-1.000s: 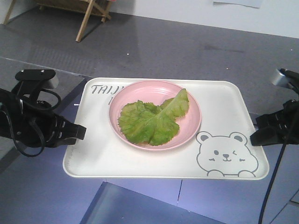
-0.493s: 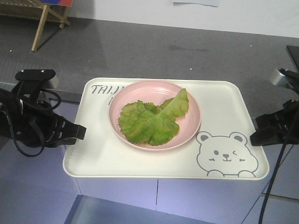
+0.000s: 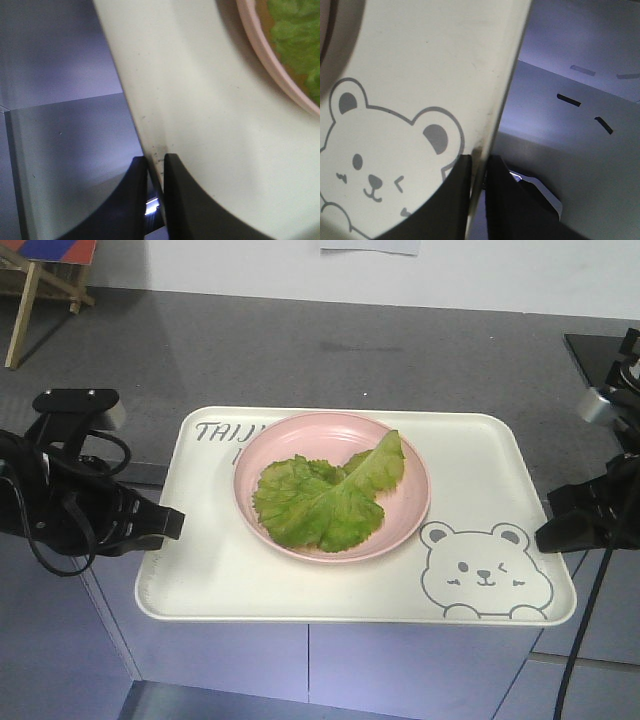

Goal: Transfer vegetables to tray and serve
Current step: 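Hold the tray level with both grippers while the base turns and drives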

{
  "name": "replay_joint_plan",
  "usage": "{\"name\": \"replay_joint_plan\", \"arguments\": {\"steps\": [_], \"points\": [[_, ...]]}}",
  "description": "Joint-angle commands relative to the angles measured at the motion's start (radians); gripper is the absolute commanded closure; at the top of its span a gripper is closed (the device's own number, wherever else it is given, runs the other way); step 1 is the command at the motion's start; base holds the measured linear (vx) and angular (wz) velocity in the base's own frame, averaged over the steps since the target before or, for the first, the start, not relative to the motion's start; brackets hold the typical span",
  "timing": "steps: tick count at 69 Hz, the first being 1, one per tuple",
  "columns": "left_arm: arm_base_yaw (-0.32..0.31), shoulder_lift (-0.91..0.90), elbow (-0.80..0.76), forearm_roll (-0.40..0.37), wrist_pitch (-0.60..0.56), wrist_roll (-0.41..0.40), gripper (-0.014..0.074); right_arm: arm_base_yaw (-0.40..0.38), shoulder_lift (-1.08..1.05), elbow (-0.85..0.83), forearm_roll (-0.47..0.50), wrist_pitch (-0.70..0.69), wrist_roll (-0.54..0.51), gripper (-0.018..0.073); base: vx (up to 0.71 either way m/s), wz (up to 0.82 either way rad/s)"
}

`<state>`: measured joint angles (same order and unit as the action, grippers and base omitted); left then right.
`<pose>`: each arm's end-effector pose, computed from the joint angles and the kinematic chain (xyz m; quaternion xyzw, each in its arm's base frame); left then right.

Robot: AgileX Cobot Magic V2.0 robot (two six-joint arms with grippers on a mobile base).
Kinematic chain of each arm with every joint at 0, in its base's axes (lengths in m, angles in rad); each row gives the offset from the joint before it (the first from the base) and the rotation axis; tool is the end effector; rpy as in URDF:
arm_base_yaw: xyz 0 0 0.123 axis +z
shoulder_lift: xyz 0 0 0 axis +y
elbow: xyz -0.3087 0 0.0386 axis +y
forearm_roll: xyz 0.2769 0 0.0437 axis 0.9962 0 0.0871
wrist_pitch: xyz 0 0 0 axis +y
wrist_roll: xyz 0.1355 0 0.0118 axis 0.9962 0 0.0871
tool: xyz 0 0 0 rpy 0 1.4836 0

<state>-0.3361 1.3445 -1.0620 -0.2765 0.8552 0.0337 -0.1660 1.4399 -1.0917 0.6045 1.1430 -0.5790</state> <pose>0.2879 -0.1303 0.2831 0.1164 0.9520 -0.1607 0.2332 0.3088 0.0196 0.2678 -0.0967 0.9517 0.2320 0.1760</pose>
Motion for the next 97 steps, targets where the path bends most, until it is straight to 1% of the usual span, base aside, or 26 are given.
{"name": "replay_joint_plan", "arguments": {"steps": [1,97], "points": [[-0.019,-0.035,-0.032,-0.069,-0.073,0.022,0.0602,0.015,-0.038,-0.026,0.116,0.065,-0.046,0.0562,0.06,-0.10],[-0.019,-0.035,-0.032,-0.069,-0.073,0.022,0.0602,0.015,-0.038,-0.026,0.116,0.065,-0.046,0.0562,0.07,-0.10]]}}
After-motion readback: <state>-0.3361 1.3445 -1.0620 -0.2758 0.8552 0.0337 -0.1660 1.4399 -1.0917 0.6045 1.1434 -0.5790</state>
